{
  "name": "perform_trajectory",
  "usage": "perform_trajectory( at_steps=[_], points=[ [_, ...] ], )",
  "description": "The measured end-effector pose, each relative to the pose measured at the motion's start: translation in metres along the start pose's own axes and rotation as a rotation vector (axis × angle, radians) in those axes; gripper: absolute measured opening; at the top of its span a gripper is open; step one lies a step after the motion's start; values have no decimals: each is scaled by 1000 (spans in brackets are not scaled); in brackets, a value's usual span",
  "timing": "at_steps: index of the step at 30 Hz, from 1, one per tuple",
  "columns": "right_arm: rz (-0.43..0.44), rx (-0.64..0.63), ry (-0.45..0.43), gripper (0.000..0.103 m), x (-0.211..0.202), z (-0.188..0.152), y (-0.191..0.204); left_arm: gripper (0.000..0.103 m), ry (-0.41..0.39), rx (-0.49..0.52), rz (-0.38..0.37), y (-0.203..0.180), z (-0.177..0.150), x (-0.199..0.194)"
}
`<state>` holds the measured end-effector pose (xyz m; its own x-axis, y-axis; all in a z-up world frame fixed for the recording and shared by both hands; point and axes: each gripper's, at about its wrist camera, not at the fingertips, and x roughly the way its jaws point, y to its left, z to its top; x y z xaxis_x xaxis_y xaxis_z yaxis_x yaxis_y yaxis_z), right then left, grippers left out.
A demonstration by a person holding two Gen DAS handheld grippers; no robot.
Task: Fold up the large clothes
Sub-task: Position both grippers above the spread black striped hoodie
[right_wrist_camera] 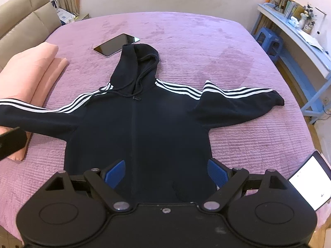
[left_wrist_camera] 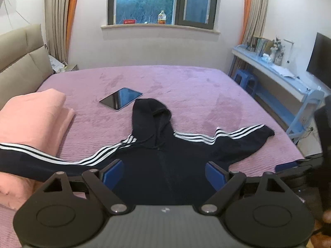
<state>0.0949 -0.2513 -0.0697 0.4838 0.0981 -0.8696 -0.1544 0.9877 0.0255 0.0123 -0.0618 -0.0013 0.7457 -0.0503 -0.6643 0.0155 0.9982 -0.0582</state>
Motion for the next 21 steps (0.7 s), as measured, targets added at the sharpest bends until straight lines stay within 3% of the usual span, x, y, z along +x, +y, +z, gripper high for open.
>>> perform_trajectory(
  at_steps=[10, 21],
  points=[
    [31, 9, 41, 102, 32, 14, -48, 88, 74, -8, 31, -46, 1, 47],
    [45, 9, 75, 102, 76, 35, -93, 88, 187, -45, 16, -86, 22, 112]
  ],
)
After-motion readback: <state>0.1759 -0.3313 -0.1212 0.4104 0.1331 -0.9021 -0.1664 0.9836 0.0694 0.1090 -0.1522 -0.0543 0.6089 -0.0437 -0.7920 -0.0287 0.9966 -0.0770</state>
